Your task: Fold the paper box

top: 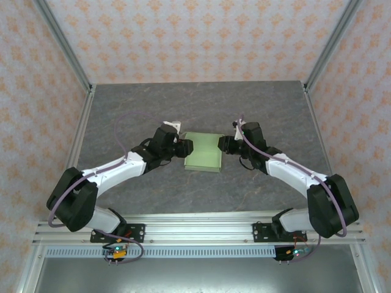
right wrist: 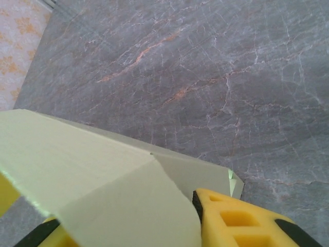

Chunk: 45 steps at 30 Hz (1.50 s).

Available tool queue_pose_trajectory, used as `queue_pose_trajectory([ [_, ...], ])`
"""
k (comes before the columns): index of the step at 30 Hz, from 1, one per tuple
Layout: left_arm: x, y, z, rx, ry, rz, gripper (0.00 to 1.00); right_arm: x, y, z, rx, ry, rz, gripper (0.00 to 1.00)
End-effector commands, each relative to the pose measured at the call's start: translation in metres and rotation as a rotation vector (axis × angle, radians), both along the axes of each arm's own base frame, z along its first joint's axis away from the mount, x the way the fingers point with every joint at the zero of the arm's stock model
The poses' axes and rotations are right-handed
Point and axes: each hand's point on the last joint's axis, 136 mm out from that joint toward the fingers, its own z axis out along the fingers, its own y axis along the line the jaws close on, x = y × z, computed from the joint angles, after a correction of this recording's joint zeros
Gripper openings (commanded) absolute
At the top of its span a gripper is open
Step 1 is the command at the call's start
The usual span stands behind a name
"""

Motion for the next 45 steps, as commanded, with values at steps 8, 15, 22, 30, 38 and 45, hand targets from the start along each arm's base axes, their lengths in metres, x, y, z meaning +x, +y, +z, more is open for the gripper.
queue_pose_trajectory([
  [8, -0.005, -0.014, -0.004, -0.049, 0.014, -0.022, 0.44, -0.003, 0.002, -0.013, 0.084, 0.058, -0.078, 0.28],
  [15, -0.016, -0.017, -0.018, -0.082, 0.056, -0.018, 0.44, -0.016, -0.005, -0.022, 0.092, 0.072, -0.09, 0.28],
  [22, -0.027, -0.018, -0.045, -0.061, 0.112, -0.028, 0.44, -0.028, -0.011, -0.038, 0.091, 0.097, -0.102, 0.28],
  [30, -0.026, 0.0, -0.021, 0.011, 0.035, 0.001, 0.5, -0.032, -0.015, -0.027, 0.075, 0.075, -0.096, 0.3],
  [38, -0.008, 0.027, 0.03, 0.139, -0.132, 0.076, 0.74, -0.027, -0.03, 0.001, -0.077, -0.037, -0.072, 0.49],
  [45, 0.006, 0.009, 0.016, 0.129, -0.117, 0.049, 0.72, -0.009, -0.019, -0.004, -0.114, -0.023, -0.04, 0.5],
])
